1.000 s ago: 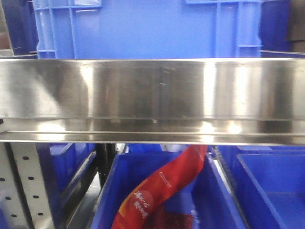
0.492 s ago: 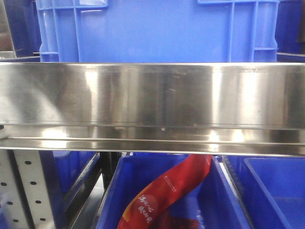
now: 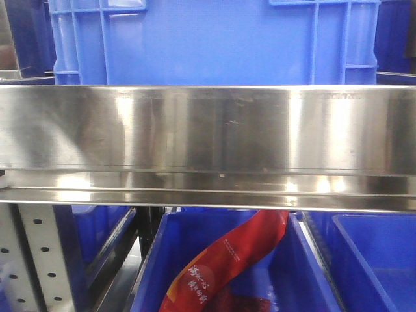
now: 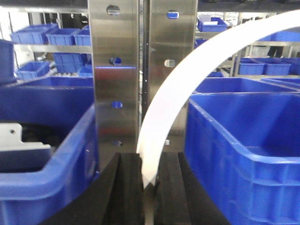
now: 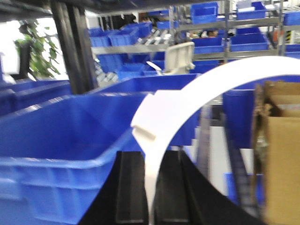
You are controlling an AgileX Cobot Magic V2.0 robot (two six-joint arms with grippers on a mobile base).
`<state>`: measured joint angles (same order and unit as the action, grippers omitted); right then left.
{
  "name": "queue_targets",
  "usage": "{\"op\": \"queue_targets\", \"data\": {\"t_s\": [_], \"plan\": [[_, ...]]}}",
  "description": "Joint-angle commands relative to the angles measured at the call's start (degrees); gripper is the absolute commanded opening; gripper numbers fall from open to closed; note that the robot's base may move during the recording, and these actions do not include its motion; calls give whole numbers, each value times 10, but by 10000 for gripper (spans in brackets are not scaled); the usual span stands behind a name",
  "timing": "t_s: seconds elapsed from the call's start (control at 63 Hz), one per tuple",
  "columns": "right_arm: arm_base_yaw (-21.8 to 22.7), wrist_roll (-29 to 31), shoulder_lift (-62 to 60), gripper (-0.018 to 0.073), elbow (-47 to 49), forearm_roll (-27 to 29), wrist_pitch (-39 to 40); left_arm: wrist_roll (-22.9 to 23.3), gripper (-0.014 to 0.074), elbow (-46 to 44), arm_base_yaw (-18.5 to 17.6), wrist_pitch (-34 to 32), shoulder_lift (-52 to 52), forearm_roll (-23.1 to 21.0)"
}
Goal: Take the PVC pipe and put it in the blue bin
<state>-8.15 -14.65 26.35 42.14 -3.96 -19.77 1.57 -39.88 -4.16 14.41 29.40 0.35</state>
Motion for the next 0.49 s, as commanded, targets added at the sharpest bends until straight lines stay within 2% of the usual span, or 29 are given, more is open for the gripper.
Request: {"op": "queue_targets", "data": {"t_s": [0.0,0.111,0.143,0.222,0.476], "plan": [[-3,2,1,-167,3,55,50,0,-111,-20,-8,4,-1,-54],[-25,16,24,-167,27,59,26,0,-111,-72,-34,61,11,-65],[-37,26,33,-167,35,59,20,-16,-111,-86,-44,69,17,-64],[-70,47,64,-167,64,59,14,-47,-111,-124,-73,75,40,-66],[-173,66,198,-167,145,58,14,-47,-111,-222,-175,96,156,-66]]}}
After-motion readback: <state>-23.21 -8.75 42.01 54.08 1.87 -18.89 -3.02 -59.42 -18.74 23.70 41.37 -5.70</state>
